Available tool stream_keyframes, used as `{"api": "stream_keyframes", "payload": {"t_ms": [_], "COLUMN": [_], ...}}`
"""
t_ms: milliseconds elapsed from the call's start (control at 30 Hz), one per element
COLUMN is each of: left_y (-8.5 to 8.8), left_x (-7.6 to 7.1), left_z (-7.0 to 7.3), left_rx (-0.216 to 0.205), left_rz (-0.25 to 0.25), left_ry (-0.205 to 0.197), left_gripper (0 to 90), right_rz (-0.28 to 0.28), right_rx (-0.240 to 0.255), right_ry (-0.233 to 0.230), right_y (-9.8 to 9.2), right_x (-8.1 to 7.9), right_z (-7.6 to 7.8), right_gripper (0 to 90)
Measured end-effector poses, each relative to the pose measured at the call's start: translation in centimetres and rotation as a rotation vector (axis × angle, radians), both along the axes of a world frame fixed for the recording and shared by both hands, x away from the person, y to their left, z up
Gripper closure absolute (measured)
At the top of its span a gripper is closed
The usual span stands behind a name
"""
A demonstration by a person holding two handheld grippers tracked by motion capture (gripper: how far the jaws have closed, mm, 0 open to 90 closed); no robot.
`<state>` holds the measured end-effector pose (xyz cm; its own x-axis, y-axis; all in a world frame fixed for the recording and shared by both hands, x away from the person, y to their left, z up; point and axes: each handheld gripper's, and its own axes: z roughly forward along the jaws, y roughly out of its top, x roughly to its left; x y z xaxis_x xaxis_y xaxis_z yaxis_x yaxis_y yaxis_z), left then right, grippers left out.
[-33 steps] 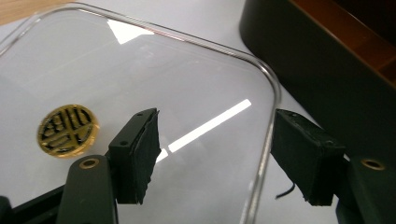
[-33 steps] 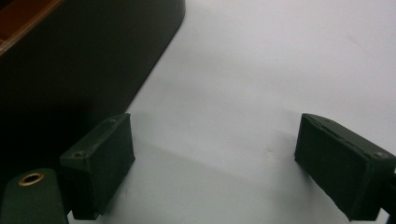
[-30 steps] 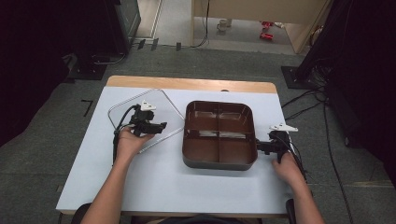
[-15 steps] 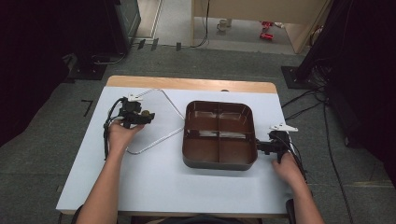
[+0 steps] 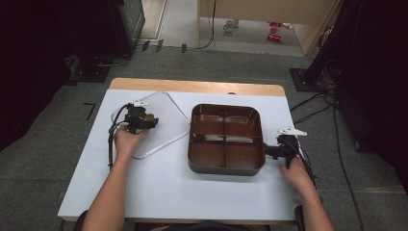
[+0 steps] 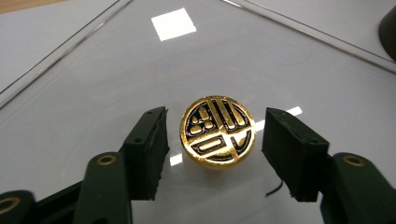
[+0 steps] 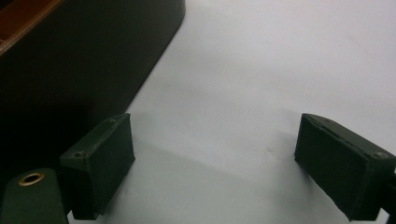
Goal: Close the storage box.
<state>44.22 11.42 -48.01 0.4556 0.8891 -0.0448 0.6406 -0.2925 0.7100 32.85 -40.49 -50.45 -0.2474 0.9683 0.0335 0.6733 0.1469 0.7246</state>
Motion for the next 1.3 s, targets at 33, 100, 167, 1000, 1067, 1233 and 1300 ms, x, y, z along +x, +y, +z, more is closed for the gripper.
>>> {"api": "stream_keyframes", "payload": {"t_ms": [33,100,167,1000,1067,1233,1300], "left_y": [0.0,0.0,0.0,0.4,0.3,0.4,0.5], "left_x": [0.0,-0.1,-0.2,-0.6,-0.8,-1.1,-1.4], "left_z": [0.0,-0.1,-0.1,2.4,2.9,3.9,4.4], "left_rx": [0.004,0.016,0.016,-0.011,-0.003,0.000,0.002], "left_rz": [0.003,0.010,0.006,-0.022,-0.027,-0.037,-0.038], "left_ry": [-0.006,-0.017,-0.021,-0.003,-0.011,-0.014,-0.020], "left_gripper": [45.6,51.6,53.5,59.1,59.2,59.1,59.1], "right_rz": [0.000,0.000,0.000,0.000,0.000,0.000,0.000], "right_rx": [0.000,0.000,0.000,0.000,0.000,0.000,0.000], "right_ry": [0.000,0.000,0.000,0.000,-0.001,-0.001,0.000], "right_y": [0.0,0.0,0.0,0.0,0.0,0.0,0.0], "right_x": [0.0,0.0,0.0,0.0,0.0,0.0,0.0], "right_z": [0.0,0.0,0.0,0.0,0.0,0.0,0.0], "right_gripper": [11.2,11.2,11.2,11.3,11.2,11.2,11.2]}}
